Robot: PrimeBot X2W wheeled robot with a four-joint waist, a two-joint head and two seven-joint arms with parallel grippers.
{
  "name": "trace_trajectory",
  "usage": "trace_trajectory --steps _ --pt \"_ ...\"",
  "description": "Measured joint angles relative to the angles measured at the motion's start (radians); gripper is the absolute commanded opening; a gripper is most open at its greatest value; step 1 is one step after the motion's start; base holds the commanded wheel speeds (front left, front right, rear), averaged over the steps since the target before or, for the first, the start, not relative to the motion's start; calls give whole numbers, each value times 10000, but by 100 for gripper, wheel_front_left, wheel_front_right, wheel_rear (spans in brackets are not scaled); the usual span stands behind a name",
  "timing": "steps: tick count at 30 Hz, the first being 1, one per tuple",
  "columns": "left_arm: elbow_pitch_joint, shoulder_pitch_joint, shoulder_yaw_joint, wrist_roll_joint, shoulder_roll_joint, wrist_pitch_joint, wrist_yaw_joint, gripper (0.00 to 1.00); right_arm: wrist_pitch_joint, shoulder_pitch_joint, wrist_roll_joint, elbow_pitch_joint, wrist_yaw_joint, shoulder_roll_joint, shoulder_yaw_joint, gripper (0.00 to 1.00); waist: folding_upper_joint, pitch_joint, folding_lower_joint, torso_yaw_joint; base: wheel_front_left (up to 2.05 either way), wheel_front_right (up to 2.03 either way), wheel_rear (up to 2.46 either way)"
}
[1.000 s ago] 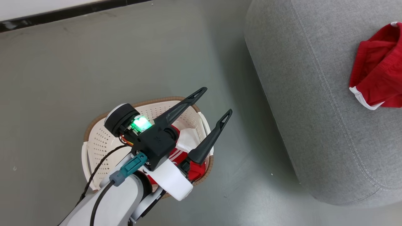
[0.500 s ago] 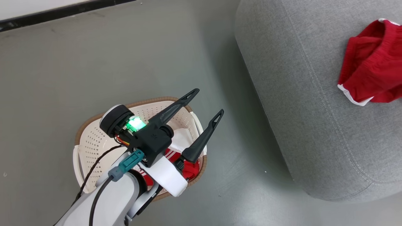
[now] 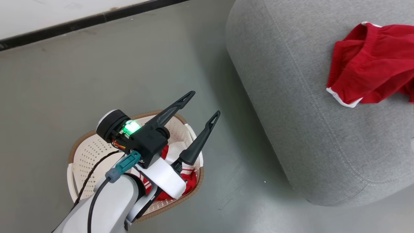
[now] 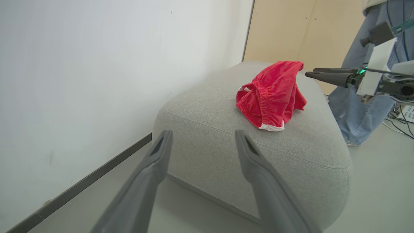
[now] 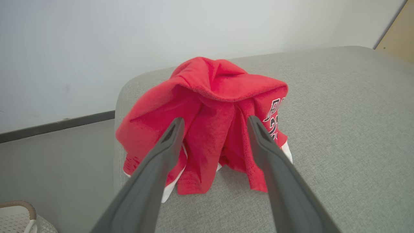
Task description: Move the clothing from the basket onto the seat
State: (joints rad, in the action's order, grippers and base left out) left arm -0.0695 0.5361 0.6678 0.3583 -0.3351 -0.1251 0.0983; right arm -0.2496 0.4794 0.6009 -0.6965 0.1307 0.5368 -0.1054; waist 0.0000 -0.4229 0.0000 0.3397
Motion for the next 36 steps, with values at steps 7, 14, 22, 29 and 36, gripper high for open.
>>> trace_trajectory --steps 7,14,22,29,36 --pt "-221 -196 -224 94 -23 -316 -29 100 -2 -337 -136 1030 0 144 -35 100 0 322 1 188 0 0 0" --pt "-435 -421 -523 209 -21 -598 -257 100 -17 -337 -334 1609 0 311 40 100 0 610 0 202 0 0 0" --pt "-746 -836 -1003 479 8 -880 -673 100 -25 -219 -855 2389 0 136 6 100 0 1019 0 -50 0 0 0" --pt "-986 -1281 -1427 715 82 -1057 -1058 100 -25 188 -1191 2658 0 -171 -286 100 0 1379 0 -460 0 0 0" --pt "-1187 -1818 -1910 895 253 -1151 -1448 100 -25 245 -1547 2805 0 -784 -562 100 0 1751 0 -952 0 0 0"
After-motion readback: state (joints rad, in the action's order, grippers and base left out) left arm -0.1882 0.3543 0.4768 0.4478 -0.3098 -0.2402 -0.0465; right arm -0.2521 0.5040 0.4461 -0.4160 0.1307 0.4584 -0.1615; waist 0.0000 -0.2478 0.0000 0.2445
